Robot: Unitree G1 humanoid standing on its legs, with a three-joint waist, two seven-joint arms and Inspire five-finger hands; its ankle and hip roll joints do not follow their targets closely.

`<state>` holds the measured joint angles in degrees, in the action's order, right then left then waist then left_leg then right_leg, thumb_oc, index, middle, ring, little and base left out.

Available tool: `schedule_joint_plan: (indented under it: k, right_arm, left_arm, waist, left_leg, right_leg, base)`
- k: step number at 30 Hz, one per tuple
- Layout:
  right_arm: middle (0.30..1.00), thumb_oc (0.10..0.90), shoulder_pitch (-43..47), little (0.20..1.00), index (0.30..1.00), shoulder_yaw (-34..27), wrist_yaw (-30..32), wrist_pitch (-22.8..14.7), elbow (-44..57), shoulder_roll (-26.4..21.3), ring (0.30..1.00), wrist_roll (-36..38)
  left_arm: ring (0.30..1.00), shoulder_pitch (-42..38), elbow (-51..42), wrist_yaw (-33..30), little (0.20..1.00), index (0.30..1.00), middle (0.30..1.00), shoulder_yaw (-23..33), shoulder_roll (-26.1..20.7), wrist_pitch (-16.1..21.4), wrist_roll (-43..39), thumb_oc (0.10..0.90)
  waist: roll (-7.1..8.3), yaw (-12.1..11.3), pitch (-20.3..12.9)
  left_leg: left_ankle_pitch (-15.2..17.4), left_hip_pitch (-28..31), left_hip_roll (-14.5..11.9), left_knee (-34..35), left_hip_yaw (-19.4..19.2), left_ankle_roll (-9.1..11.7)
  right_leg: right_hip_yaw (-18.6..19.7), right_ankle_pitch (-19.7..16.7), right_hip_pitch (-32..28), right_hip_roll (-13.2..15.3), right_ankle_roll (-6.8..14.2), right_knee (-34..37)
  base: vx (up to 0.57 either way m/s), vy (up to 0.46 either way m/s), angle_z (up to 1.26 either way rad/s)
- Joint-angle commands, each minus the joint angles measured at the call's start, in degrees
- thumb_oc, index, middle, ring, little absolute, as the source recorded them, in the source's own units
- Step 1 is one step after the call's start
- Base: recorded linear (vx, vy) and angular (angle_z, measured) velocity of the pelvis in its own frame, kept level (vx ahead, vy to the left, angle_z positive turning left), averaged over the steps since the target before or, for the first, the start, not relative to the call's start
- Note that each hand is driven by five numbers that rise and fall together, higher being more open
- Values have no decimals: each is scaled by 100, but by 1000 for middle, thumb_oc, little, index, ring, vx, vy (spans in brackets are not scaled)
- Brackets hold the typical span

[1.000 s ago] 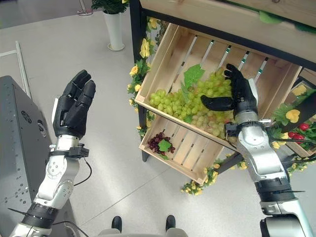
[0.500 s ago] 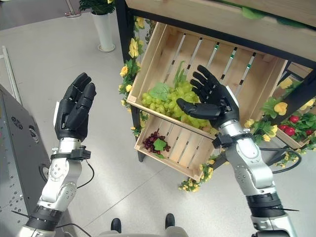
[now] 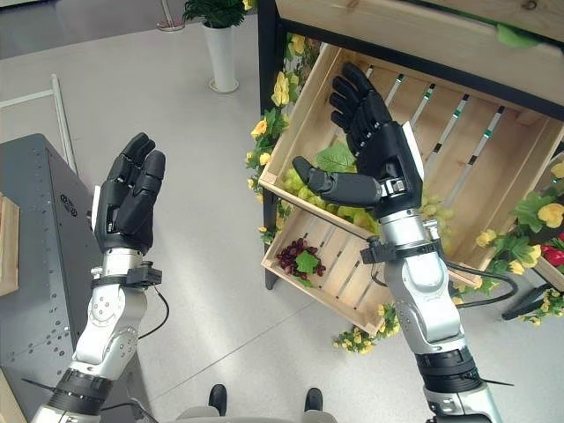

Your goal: Pick up the fruits from the basket on one side to the basket on the other side

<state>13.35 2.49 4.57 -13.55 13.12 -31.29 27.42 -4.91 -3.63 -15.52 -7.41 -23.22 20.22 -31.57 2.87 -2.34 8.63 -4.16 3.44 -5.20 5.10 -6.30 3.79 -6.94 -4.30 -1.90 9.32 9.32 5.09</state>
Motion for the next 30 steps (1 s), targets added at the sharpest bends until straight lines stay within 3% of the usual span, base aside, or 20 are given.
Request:
schedule_joint_plan:
  k: [1,5,7,8,9,11,12,14,20,23,26,27,30]
  right_arm:
    - [900,800,575,900,900,-522,398,-1309,278,-211,900,260]
    - [900,800,547,900,900,-484,-572,-1112,628,-26,900,1600]
    - [900,800,478,900,900,-286,-1224,-777,843,170,900,2238]
    - [900,800,415,900,900,-106,-1633,-377,997,311,900,2653]
    - [900,800,391,900,900,-33,-1694,-321,1026,344,900,2701]
    - [900,800,286,900,900,337,-2107,233,1160,510,900,3386]
    - [900,800,279,900,900,353,-2138,229,1165,524,900,3377]
    - [900,800,116,900,900,712,-2775,587,1277,750,900,3820]
    - [900,800,67,900,900,1297,-3017,1023,1039,1105,900,4119]
    - [900,800,7,900,900,1554,-2923,1065,796,1228,900,4180]
    - [900,800,-114,900,900,1740,-2902,951,507,1348,900,4162]
    - [900,800,-177,900,900,1786,-2958,923,444,1353,900,4158]
    - [900,800,-369,900,900,1824,-3082,929,321,1268,900,4124]
  left_arm:
    - [900,-371,-685,-29,900,900,900,109,-294,706,365,800]
    - [900,-348,-721,-98,900,900,900,153,-235,727,438,800]
    - [900,-344,-720,-139,900,900,900,188,-179,743,481,800]
    - [900,-332,-689,-179,900,900,900,203,-124,784,548,800]
    - [900,-328,-702,-180,900,900,900,211,-113,775,560,800]
    - [900,-291,-766,-245,900,900,900,218,-70,787,711,800]
    - [900,-287,-769,-248,900,900,900,219,-69,793,727,800]
    - [900,-223,-809,-257,900,900,900,280,-58,865,816,800]
    - [900,-162,-873,-206,900,900,900,319,-84,866,928,800]
    - [900,-83,-845,-105,900,900,900,326,-154,872,916,800]
    - [900,-11,-805,42,900,900,900,375,-257,905,867,800]
    - [900,16,-813,93,900,900,900,410,-269,921,866,800]
    - [900,16,-700,159,900,900,900,426,-296,1093,779,800]
  waist:
    - [104,-47,-524]
    - [91,-48,-541]
    - [80,-68,-553]
    - [79,-82,-571]
    - [79,-91,-576]
    - [90,-159,-603]
    - [92,-160,-605]
    - [111,-277,-597]
    - [104,-536,-578]
    - [61,-646,-532]
    - [4,-695,-468]
    - [-12,-685,-452]
    - [-19,-647,-421]
  left_leg:
    - [579,9,105,-10,180,-238]
    - [555,2,62,-10,182,-199]
    - [537,-20,46,-10,205,-176]
    - [527,-36,31,-10,210,-161]
    - [523,-41,28,-10,215,-157]
    - [499,-90,55,-10,284,-153]
    - [499,-93,59,-10,291,-154]
    - [530,-110,158,-10,401,-180]
    - [529,-160,430,-10,672,-329]
    - [465,-197,562,-39,884,-459]
    - [410,-287,666,-160,1146,-583]
    - [383,-319,699,-191,1215,-616]
    - [282,-420,834,-261,1479,-648]
  right_leg:
    - [-44,56,6,437,242,-305]
    - [-40,84,-19,389,202,-254]
    - [-81,93,-41,379,174,-222]
    - [-121,112,-60,369,153,-208]
    - [-141,123,-68,368,148,-210]
    - [-245,133,-96,391,140,-192]
    - [-254,134,-98,394,141,-192]
    - [-389,136,-152,507,190,-203]
    - [-531,83,-111,802,181,-521]
    - [-462,146,116,859,116,-1325]
    - [-198,227,385,691,7,-2108]
    - [-65,297,445,517,-32,-2208]
    - [107,472,445,72,-163,-1855]
  base:
    - [-3,-119,-1]
    - [7,-55,-2]
    - [0,0,0]
    - [0,0,0]
    - [10,35,0]
    - [16,73,2]
    - [34,140,5]
    - [25,169,16]
    - [24,218,31]
    - [15,179,30]
    - [3,88,55]
    - [2,-2,71]
    - [21,-73,79]
